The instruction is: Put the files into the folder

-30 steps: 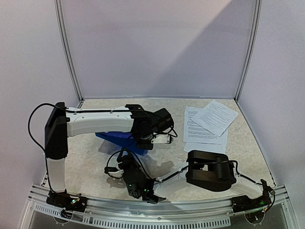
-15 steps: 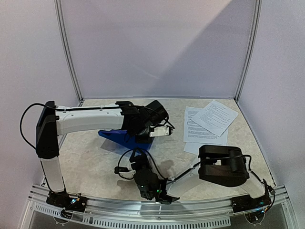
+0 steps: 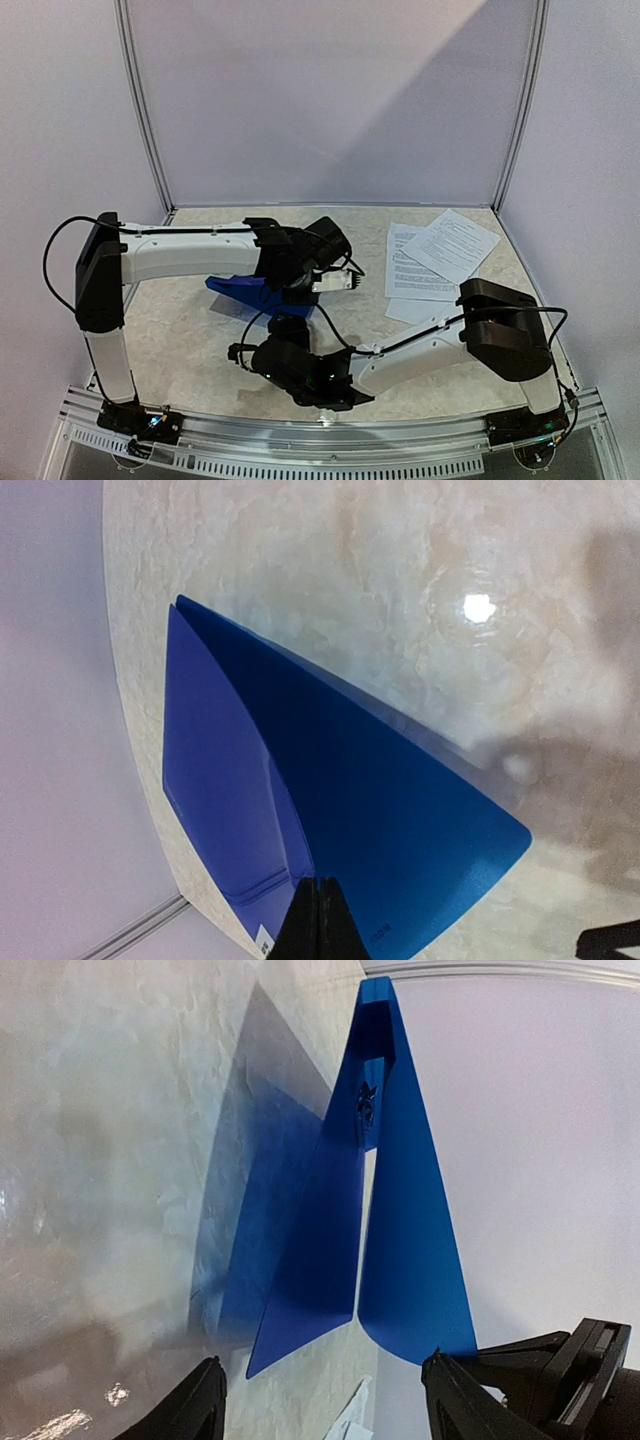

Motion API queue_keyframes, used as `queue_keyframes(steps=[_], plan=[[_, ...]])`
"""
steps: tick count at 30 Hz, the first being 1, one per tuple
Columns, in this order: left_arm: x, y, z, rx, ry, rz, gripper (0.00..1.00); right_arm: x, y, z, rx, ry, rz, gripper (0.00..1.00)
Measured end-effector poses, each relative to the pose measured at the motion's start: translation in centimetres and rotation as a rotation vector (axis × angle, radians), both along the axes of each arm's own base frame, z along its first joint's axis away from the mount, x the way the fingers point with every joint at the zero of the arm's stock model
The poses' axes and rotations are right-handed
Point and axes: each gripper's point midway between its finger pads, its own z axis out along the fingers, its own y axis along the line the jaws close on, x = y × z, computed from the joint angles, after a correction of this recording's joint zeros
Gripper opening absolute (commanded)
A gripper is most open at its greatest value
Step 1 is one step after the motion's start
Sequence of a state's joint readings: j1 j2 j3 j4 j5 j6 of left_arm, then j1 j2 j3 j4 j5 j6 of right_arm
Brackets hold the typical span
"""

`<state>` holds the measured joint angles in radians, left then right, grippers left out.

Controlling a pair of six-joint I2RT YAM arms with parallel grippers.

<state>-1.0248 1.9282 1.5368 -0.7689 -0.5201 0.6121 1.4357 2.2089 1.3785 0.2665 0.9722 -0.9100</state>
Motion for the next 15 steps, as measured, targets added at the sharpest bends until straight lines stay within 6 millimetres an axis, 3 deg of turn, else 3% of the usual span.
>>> queue_keyframes(steps=[8, 15], plan=[[-0.3, -0.8, 0.6, -0.029, 0.005, -0.007, 0.0, 1.1, 1.3, 1.8, 0.073, 0.072, -0.035, 0.7], [-0.4, -1.4, 1.4, -0.05, 0.005, -0.011, 0.0, 2.1, 1.1, 0.8, 0.065, 0.13, -0.058, 0.72]])
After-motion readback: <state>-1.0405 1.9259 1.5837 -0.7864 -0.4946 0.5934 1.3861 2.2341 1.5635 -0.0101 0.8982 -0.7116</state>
